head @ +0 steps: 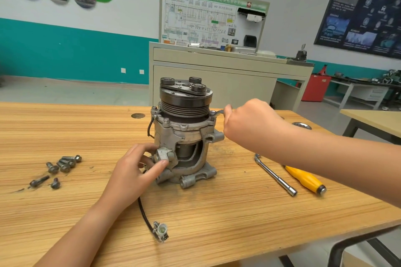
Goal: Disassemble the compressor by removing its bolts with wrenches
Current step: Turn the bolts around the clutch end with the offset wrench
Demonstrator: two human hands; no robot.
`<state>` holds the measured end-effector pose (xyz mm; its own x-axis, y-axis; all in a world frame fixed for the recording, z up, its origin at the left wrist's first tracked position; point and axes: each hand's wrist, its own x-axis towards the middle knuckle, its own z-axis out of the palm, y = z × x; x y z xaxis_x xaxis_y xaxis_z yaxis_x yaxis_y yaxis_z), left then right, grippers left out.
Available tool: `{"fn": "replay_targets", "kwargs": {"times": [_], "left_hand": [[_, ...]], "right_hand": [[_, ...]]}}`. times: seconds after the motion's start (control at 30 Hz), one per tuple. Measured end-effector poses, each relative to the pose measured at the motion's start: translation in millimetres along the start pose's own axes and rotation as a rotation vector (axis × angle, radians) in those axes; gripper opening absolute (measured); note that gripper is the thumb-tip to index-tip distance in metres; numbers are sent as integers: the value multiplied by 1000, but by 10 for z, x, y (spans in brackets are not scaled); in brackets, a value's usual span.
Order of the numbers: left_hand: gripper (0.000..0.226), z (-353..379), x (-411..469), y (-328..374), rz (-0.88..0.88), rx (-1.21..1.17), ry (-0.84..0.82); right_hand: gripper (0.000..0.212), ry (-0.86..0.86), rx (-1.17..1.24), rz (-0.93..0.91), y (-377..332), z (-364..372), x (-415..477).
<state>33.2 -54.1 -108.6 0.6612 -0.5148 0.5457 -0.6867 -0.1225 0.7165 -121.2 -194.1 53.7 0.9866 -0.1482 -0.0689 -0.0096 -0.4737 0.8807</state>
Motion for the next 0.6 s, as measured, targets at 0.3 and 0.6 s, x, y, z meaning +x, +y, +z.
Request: {"fn": "replay_targets", "kwargs": {"times": [0.3, 0.6], "left_hand": [[26, -4, -2, -8, -6, -8, -3], [29, -6, 2, -13, 2, -14, 8]], "right_hand": [[39, 79, 98, 167, 132, 353, 105], [21, 771, 443, 290, 202, 944, 693]]}}
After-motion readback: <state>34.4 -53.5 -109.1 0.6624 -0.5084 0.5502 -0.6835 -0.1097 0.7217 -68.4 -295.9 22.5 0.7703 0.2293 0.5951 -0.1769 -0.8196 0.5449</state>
